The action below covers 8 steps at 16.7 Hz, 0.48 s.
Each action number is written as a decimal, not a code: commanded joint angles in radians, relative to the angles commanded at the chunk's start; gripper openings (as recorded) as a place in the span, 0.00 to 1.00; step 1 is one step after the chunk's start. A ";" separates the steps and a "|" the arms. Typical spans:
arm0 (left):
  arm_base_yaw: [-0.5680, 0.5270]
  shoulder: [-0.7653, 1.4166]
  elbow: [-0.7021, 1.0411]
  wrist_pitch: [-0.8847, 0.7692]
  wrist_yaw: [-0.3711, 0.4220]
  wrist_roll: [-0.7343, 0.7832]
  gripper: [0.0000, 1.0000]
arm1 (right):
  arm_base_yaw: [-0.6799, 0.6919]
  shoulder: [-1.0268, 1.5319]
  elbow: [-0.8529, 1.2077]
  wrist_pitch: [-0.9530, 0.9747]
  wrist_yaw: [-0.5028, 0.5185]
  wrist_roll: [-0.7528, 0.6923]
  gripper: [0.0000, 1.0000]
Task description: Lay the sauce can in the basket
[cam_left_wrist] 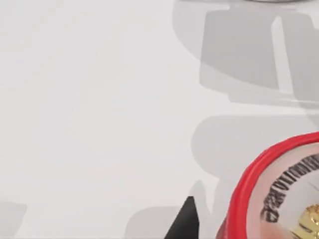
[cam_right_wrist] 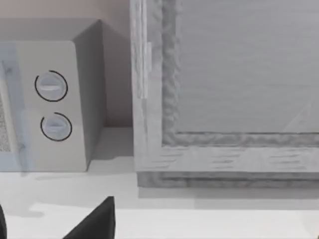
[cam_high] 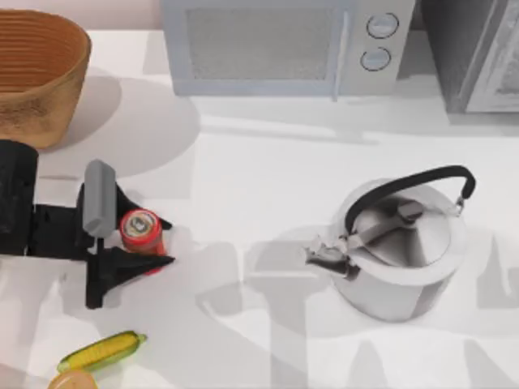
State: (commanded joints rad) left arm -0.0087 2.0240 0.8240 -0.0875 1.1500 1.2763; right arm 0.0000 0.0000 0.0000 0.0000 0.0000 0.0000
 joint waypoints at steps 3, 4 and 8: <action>0.000 0.000 0.000 0.000 0.000 0.000 0.00 | 0.000 0.000 0.000 0.000 0.000 0.000 1.00; 0.000 0.000 0.000 0.000 0.000 0.000 0.00 | 0.000 0.000 0.000 0.000 0.000 0.000 1.00; 0.001 -0.012 0.035 -0.025 -0.001 -0.027 0.00 | 0.000 0.000 0.000 0.000 0.000 0.000 1.00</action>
State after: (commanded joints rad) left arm -0.0082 2.0125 0.8587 -0.1129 1.1491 1.2491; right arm 0.0000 0.0000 0.0000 0.0000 0.0000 0.0000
